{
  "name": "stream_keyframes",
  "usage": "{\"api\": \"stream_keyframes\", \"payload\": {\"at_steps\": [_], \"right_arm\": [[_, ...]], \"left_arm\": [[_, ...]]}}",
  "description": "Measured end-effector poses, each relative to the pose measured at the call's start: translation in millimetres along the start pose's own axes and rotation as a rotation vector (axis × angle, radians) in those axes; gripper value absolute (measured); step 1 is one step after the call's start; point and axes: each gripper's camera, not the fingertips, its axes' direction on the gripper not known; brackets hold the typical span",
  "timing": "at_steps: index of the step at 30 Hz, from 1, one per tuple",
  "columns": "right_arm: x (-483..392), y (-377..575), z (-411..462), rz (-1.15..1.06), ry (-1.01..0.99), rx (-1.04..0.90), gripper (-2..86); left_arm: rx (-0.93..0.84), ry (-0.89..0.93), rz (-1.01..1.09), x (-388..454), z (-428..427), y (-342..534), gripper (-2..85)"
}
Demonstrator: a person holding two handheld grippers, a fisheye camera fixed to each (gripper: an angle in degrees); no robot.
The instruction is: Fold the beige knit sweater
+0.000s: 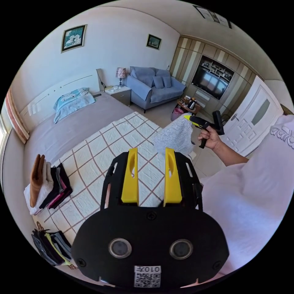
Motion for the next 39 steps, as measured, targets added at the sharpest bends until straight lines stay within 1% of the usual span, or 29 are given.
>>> {"api": "stream_keyframes", "payload": {"at_steps": [2,4,7,9,11,13,14,16,17,18,20,23,25,28,32,36,39], "right_arm": [[-69.6,-23.2,11.0,-0.161,-0.023,-0.049,6.2],[-117.8,-34.3,21.1,-0.237,-0.009,-0.067,6.2],[-178.5,-35.1,46.5,-0.289,-0.011,-0.086,6.3],[-206.5,-25.7,67.3,-0.306,-0.055,-0.100,6.3],[-242.3,-7.8,102.1,-0.339,-0.139,-0.149,6.3],[-272.8,6.7,129.2,-0.381,-0.178,-0.197,6.4],[-293.9,15.9,145.5,-0.421,-0.192,-0.225,6.4],[-324.0,29.1,166.8,-0.502,-0.187,-0.266,6.4],[-339.9,37.0,180.7,-0.543,-0.182,-0.294,6.4],[-346.3,40.7,187.7,-0.559,-0.186,-0.309,6.4],[-363.0,53.4,212.1,-0.595,-0.227,-0.329,6.3],[-374.7,65.8,246.0,-0.615,-0.266,-0.366,6.0],[-379.4,75.2,269.7,-0.611,-0.273,-0.396,5.9],[-383.1,95.3,307.9,-0.587,-0.310,-0.452,5.9],[-385.8,118.0,333.1,-0.666,-0.292,-0.475,5.6],[-373.3,122.6,358.1,-0.612,-0.283,-0.506,5.3],[-380.8,143.1,376.6,-0.653,-0.268,-0.523,5.1]], "left_arm": [[0.022,0.032,0.069,8.8,1.0,-6.9,13.2],[0.062,0.074,0.143,18.8,-4.8,-15.5,14.2],[0.116,0.092,0.211,29.8,-20.7,-21.1,15.4],[0.117,0.075,0.218,32.6,-28.9,-20.7,16.2],[0.103,0.035,0.203,32.2,-36.0,-17.1,16.4],[0.094,-0.069,0.163,26.9,-45.7,-7.7,16.1],[0.095,-0.102,0.148,24.6,-48.8,-4.7,15.9],[0.131,-0.251,0.063,11.6,-68.7,10.8,14.9],[0.142,-0.282,0.044,7.5,-74.3,15.3,14.6],[0.158,-0.330,0.003,-2.3,-85.0,25.0,14.0],[0.185,-0.342,-0.043,-18.4,-101.4,40.7,13.1],[0.211,-0.289,-0.093,-45.1,-123.1,65.2,12.3],[0.179,-0.242,-0.093,-58.2,-130.6,76.8,12.5],[0.131,-0.241,-0.131,-58.7,-143.7,79.9,13.7],[0.082,-0.289,-0.125,-47.4,-165.3,75.3,15.1],[0.113,-0.131,-0.243,-61.5,-183.1,75.0,16.6],[0.136,-0.187,-0.321,-71.2,-191.2,69.4,16.5]]}}
